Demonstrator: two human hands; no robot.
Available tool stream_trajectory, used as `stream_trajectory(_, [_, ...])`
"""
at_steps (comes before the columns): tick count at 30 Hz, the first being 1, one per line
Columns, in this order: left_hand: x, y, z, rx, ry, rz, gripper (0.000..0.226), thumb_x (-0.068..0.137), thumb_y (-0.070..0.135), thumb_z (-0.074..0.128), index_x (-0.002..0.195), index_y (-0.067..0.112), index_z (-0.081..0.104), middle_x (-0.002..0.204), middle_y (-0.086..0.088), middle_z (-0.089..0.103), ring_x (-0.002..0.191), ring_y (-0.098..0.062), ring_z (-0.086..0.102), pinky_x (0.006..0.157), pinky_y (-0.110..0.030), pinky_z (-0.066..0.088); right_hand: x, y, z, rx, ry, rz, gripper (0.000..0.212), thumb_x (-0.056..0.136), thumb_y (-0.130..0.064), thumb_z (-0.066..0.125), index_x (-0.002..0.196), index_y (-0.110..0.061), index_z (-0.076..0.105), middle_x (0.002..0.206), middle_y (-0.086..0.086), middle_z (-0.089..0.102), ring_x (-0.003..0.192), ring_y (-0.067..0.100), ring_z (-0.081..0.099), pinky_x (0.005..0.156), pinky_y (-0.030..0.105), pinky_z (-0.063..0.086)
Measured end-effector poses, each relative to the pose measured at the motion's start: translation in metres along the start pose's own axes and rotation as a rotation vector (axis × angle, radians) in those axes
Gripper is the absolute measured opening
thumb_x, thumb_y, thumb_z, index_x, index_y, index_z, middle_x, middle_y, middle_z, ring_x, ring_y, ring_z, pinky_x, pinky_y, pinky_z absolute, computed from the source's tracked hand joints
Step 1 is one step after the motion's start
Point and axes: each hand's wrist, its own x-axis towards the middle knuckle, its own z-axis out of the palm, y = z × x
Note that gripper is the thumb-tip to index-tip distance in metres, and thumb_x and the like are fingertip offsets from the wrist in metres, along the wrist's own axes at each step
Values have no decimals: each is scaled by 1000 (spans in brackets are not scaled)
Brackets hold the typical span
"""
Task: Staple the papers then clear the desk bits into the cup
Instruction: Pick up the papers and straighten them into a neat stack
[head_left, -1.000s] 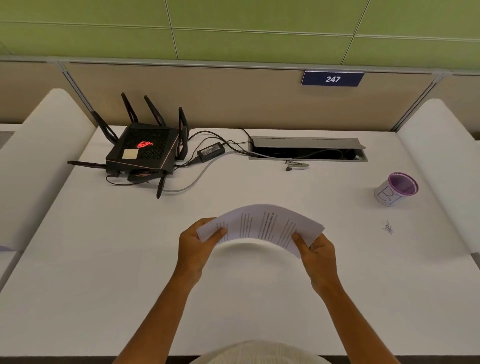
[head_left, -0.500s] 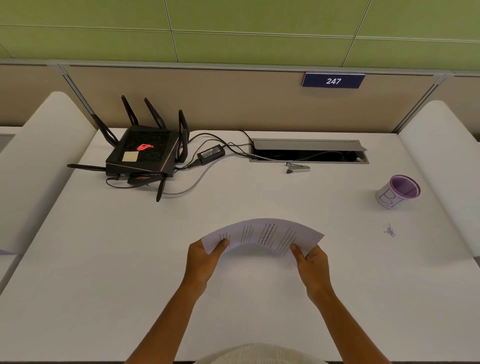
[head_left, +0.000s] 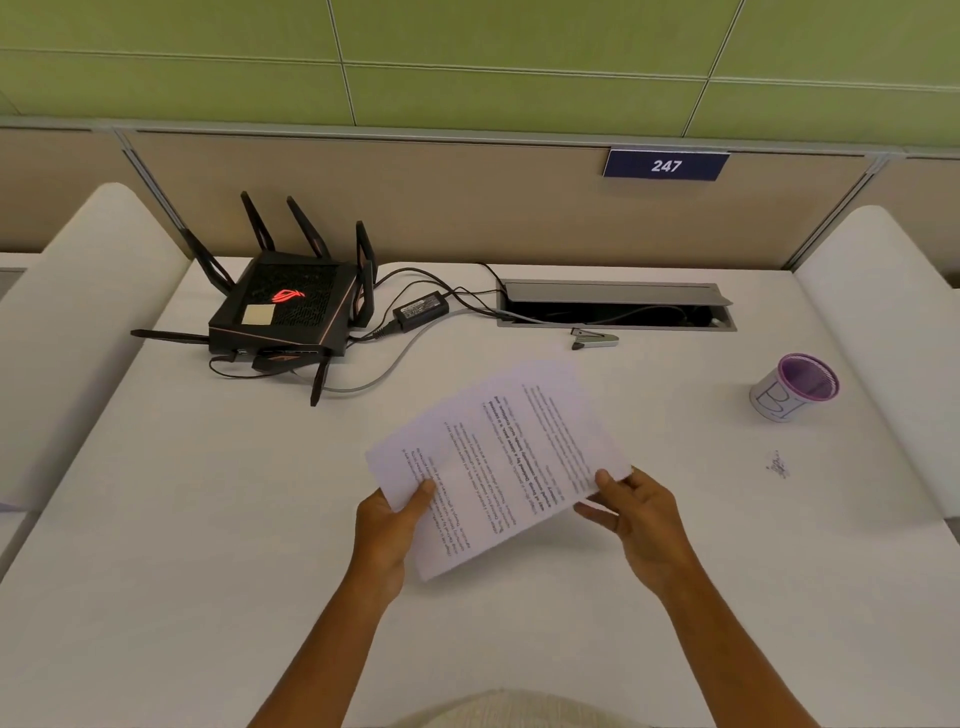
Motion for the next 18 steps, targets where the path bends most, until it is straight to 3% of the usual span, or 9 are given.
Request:
stream_trajectory(4, [-12, -10, 19, -173, -24, -77, 32, 91, 18, 79, 121, 25, 73, 117, 1, 80, 109, -21, 75, 92, -42, 60, -9, 11, 32, 110, 42, -4, 31, 98, -9, 67, 129, -6, 68, 123, 17, 74, 114, 35, 72, 96, 53, 58])
stream_trajectory(7, [-21, -19, 31, -204, -43, -115, 40, 89, 18, 81, 127, 23, 71, 119, 0, 80, 109, -24, 76, 91, -45, 62, -16, 19, 60, 75, 125, -2, 32, 96, -8, 70, 128, -14, 69, 117, 5, 78, 109, 25, 75, 91, 48, 62])
stream_trajectory(13, [-24, -19, 22, -159, -111, -81, 39, 86, 17, 81, 123, 24, 72, 118, 2, 80, 109, -19, 75, 81, -33, 64, -12, 16, 58, -102, 213, -21, 24, 97, -13, 71, 117, -26, 72, 112, -6, 79, 103, 20, 76, 89, 50, 63])
stream_trajectory(15, [-18, -10, 10, -130, -115, -52, 33, 90, 19, 78, 122, 27, 74, 120, 2, 79, 113, -19, 73, 88, -34, 62, -11, 6, 49, -161, 206, -25, 24, 98, -13, 70, 120, -22, 72, 113, -6, 79, 102, 19, 77, 90, 48, 64])
stream_trajectory(18, [-6, 7, -3, 47, -202, 24, 36, 94, 25, 75, 128, 35, 73, 124, 6, 77, 118, -19, 71, 99, -42, 58, -9, -9, 42, -238, 160, -45, 23, 99, -13, 68, 120, -22, 72, 110, -8, 79, 95, 13, 78, 80, 33, 65])
